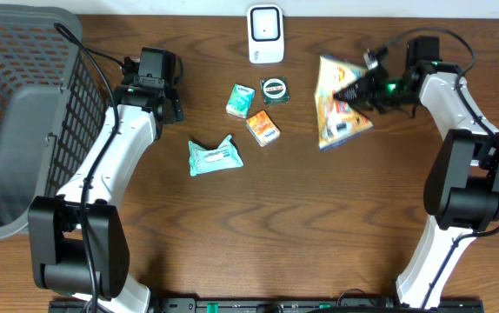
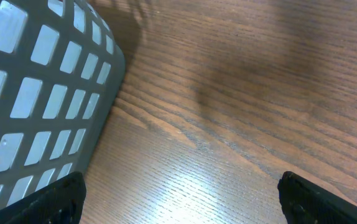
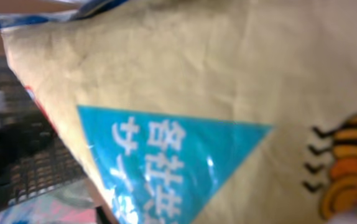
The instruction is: Scan the item barcode
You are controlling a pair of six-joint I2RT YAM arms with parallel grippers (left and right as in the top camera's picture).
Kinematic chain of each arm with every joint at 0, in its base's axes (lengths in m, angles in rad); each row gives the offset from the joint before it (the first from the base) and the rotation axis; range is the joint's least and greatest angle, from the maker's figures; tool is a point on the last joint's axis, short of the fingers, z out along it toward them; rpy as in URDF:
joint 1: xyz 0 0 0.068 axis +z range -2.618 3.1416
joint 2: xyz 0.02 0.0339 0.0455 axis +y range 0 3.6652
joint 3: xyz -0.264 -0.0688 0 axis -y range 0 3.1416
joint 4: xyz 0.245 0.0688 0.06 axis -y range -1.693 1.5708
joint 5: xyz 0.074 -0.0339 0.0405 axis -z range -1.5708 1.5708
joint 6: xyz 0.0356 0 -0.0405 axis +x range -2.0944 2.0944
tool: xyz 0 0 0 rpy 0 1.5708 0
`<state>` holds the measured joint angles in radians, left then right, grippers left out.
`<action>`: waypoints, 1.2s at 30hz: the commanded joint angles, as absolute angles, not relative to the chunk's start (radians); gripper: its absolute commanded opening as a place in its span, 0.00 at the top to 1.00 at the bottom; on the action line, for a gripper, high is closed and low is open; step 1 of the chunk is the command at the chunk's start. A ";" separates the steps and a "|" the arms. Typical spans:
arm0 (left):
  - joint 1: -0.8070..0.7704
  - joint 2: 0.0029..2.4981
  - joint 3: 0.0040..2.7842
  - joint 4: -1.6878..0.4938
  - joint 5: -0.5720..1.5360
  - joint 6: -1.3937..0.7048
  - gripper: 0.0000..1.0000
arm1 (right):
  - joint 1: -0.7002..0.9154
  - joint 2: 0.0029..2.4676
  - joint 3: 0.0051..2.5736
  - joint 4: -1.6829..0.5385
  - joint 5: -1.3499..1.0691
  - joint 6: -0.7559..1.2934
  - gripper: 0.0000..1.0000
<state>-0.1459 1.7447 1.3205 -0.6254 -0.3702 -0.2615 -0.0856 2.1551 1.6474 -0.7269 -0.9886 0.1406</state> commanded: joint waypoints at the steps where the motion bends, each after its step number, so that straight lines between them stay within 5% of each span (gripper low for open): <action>1: -0.145 1.740 1.333 -0.628 -0.386 -0.256 0.02 | -0.036 2.164 1.668 -0.506 -1.102 0.403 0.99; 10: -0.145 1.740 1.333 -0.628 -0.386 -0.256 0.02 | 0.119 2.164 1.668 0.128 -0.731 0.888 0.99; 17: -0.145 1.740 1.332 -0.628 -0.386 -0.256 0.02 | 0.226 2.174 1.677 0.248 -0.463 0.972 0.99; 36: -0.145 1.740 1.333 -0.628 -0.386 -0.256 0.02 | 0.268 2.403 1.932 0.241 -0.429 0.947 0.99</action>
<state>-0.1459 1.7447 1.3205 -0.6254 -0.3721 -0.2615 0.2756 2.4001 1.8992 0.2325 -0.4179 0.9607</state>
